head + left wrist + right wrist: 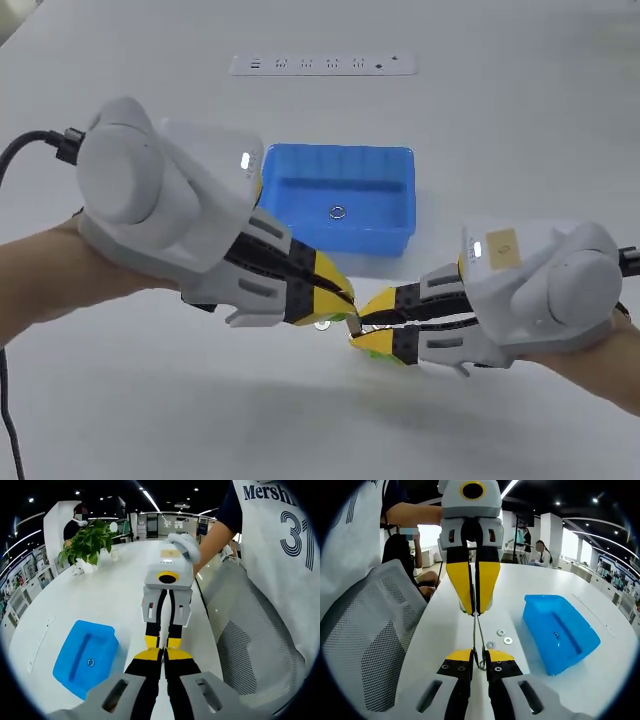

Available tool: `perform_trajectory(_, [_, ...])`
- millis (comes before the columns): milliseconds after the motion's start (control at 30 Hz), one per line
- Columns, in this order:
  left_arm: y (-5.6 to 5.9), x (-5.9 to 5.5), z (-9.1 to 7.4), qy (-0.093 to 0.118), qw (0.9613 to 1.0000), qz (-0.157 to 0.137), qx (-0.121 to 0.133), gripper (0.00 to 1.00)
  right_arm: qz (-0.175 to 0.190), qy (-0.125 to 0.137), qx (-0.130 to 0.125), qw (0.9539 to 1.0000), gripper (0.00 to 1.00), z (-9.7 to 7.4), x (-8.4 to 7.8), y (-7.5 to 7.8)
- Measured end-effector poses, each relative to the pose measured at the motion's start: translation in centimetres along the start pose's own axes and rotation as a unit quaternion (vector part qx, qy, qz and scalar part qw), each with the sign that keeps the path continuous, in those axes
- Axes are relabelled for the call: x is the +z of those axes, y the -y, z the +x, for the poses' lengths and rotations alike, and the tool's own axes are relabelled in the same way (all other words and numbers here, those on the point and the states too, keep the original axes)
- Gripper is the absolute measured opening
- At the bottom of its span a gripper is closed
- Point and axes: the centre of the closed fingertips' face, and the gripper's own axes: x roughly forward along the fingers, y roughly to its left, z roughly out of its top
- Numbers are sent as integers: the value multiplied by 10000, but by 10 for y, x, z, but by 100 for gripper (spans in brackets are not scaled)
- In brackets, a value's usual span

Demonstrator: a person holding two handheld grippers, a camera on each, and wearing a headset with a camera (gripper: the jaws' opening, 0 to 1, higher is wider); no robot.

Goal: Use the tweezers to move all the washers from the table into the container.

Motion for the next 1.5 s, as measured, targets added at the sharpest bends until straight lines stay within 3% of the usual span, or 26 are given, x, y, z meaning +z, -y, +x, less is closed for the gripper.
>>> perform_trajectory(633, [-1,3,-4,41,10000,-30,21,6,43,2,-106,9999,10,-1,4,2])
perform_trajectory(1167, [-13,33,-38,261,9993,191,170,6,-128,351,-370,9986,10,-20,45,17])
perform_trajectory(1500, [-25,52,-53,214,9980,569,166,6,-359,450,-716,9958,9,-31,69,33])
